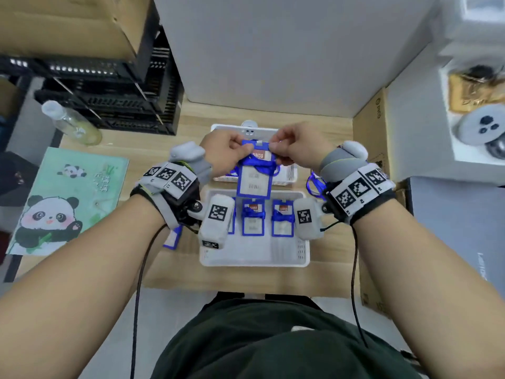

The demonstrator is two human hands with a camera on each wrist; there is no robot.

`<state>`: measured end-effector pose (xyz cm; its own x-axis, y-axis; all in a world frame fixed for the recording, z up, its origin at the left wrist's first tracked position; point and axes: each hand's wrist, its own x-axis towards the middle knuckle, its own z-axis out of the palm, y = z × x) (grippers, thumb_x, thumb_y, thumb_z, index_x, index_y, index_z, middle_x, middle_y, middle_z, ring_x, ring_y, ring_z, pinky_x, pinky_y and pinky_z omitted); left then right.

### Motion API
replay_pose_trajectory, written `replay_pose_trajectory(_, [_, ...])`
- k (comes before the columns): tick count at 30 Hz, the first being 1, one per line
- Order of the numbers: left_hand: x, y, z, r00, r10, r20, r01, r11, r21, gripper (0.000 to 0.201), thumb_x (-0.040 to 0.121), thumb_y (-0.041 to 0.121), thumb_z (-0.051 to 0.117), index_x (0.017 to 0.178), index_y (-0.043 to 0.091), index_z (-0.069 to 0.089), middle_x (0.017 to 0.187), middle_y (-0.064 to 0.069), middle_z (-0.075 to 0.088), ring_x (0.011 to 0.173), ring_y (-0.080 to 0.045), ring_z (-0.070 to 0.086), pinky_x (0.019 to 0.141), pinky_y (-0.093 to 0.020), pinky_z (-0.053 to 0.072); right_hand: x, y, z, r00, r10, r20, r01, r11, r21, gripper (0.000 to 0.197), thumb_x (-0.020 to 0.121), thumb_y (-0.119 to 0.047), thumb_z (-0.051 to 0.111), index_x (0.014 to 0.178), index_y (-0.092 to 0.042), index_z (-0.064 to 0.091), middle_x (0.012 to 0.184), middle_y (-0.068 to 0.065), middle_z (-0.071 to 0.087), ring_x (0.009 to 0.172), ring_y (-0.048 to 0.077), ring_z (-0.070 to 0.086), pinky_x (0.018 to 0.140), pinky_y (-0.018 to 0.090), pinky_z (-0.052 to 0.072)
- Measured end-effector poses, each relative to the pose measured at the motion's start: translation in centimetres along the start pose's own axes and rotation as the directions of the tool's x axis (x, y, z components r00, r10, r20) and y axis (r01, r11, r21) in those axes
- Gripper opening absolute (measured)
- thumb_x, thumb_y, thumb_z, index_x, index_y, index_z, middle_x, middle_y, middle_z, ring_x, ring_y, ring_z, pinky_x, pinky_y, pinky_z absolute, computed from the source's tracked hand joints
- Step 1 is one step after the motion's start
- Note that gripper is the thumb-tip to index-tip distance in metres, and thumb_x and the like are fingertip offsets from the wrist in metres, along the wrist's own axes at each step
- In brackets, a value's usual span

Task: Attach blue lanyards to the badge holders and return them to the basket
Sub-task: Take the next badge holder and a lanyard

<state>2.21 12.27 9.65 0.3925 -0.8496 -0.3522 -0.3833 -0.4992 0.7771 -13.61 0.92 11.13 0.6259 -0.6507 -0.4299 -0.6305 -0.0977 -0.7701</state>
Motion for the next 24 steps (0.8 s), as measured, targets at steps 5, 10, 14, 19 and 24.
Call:
replay_pose_trajectory(5, [0.2, 5.2, -1.1, 0.995, 0.038, -0.095, -0.049, 0.991, -0.123, 0.014, 0.089, 0.030, 0.065, 0.078, 0.022, 0.062, 0.078, -0.014, 0.071, 0.066, -0.020, 0.061, 0.067, -0.042, 0.054, -1.0, -2.3, -3.9, 0.949, -0.213, -0.235, 0.191, 0.975, -0.110, 0.015, 0.081, -0.024, 0.072, 0.078, -0.032, 0.060, 0.075, -0.008, 0.063, 0.066, 0.013, 0.060, 0.069, 0.035, 0.052])
replay_pose_trajectory(10, [0.1, 8.5, -1.8, 0.985, 0.073, -0.156, -0.105, 0.973, -0.206, 0.017, 0.092, 0.018, 0.064, 0.077, 0.016, 0.056, 0.072, -0.014, 0.063, 0.051, -0.013, 0.060, 0.051, -0.026, 0.052, -2.2, -4.1, -4.6, 0.914, -0.375, -0.153, 0.326, 0.905, -0.273, 0.018, 0.092, -0.037, 0.063, 0.084, -0.023, 0.070, 0.096, 0.001, 0.047, 0.097, 0.017, 0.051, 0.085, 0.030, 0.041])
replay_pose_trajectory(14, [0.3, 9.9, -2.3, 0.965, 0.099, -0.242, -0.144, 0.974, -0.175, 0.014, 0.089, 0.021, 0.066, 0.079, 0.016, 0.058, 0.074, -0.015, 0.069, 0.064, -0.028, 0.066, 0.061, -0.039, 0.058, -2.1, -5.0, -5.3, 0.920, -0.388, -0.055, 0.346, 0.870, -0.352, 0.039, 0.099, -0.042, 0.049, 0.068, -0.027, 0.066, 0.085, 0.013, 0.053, 0.095, 0.026, 0.052, 0.081, 0.034, 0.043])
replay_pose_trajectory(19, [0.3, 10.7, -2.2, 0.935, 0.168, -0.311, -0.174, 0.985, 0.010, 0.012, 0.088, 0.027, 0.066, 0.081, 0.019, 0.062, 0.068, -0.004, 0.069, 0.061, -0.015, 0.059, 0.071, -0.038, 0.053, -2.2, -5.3, -6.0, 0.960, -0.281, 0.014, 0.263, 0.878, -0.400, 0.071, 0.098, -0.057, 0.035, 0.067, -0.002, 0.066, 0.057, 0.005, 0.048, 0.058, 0.019, 0.046, 0.070, 0.036, 0.046])
replay_pose_trajectory(24, [0.2, 10.8, -2.3, 0.933, 0.153, -0.327, -0.152, 0.988, 0.031, 0.013, 0.090, 0.029, 0.065, 0.082, 0.019, 0.061, 0.067, 0.001, 0.069, 0.067, -0.018, 0.065, 0.072, -0.036, 0.053, -1.8, -4.9, -6.6, 0.955, -0.296, 0.014, 0.279, 0.883, -0.378, 0.070, 0.098, -0.058, 0.035, 0.062, -0.008, 0.069, 0.051, 0.000, 0.044, 0.051, 0.014, 0.042, 0.063, 0.030, 0.039])
